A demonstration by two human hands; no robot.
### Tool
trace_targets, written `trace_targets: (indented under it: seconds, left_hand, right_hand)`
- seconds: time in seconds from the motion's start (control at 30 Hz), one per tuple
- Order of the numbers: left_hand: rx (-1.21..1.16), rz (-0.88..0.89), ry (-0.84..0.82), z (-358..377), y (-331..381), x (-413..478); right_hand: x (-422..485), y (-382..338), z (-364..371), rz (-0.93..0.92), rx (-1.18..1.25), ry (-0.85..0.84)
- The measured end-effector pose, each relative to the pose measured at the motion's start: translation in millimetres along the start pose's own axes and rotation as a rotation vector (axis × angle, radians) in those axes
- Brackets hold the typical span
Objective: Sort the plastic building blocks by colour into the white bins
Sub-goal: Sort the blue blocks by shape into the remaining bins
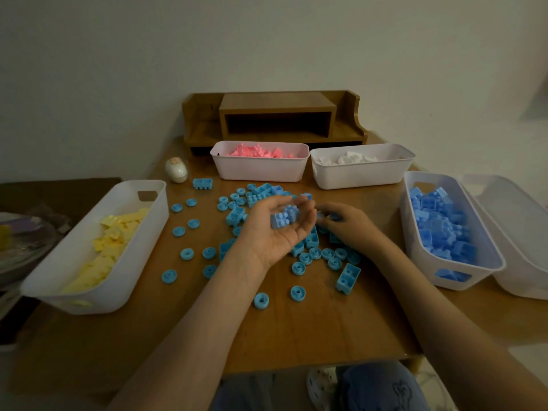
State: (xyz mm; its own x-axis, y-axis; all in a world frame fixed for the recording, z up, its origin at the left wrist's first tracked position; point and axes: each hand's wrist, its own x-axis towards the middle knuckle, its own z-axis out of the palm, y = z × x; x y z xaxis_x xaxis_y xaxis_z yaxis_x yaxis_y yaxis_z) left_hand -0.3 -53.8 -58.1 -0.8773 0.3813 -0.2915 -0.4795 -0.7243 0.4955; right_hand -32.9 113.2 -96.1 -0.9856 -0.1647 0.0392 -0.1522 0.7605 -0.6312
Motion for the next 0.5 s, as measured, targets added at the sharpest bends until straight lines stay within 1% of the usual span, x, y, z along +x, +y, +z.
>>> trace_targets:
  seconds: [0.07,0.17,0.27,0.3,0.33,0.37,0.5]
  left_hand:
    - [-0.021,-0.006,-0.025,-0.3,0.8,-1.3]
    - [-0.037,-0.016,-0.006,-0.8,1.6,-1.8]
    - [0.049,-0.016,0.018,-2.3,1.8,-0.7]
    - [0.054,-0.010,0.021,-3.3,1.9,0.9]
    - [0.043,0.000,0.026,-3.9,2.2,2.3]
    - [0.027,0.012,0.034,-4.5,2.4,3.5]
    - [-0.067,0.013,0.015,-4.3,3.4,3.2]
  right_hand:
    - [0.4,1.3,1.7,-0.014,-0.014,0.040]
    - [1.0,3.4,5.9,-0.017,0.017,0.213]
    - [-1.7,-2.8,6.0,-0.016,0.152,0.303]
    - [-3.4,-6.1,4.3,0.002,0.237,0.322]
    - [-5.1,-9.4,2.0,0.032,0.370,0.331]
    - [-6.4,-11.4,-1.1,0.074,0.555,0.322]
    - [-9.4,-14.6,-12.8,0.260,1.507,0.162]
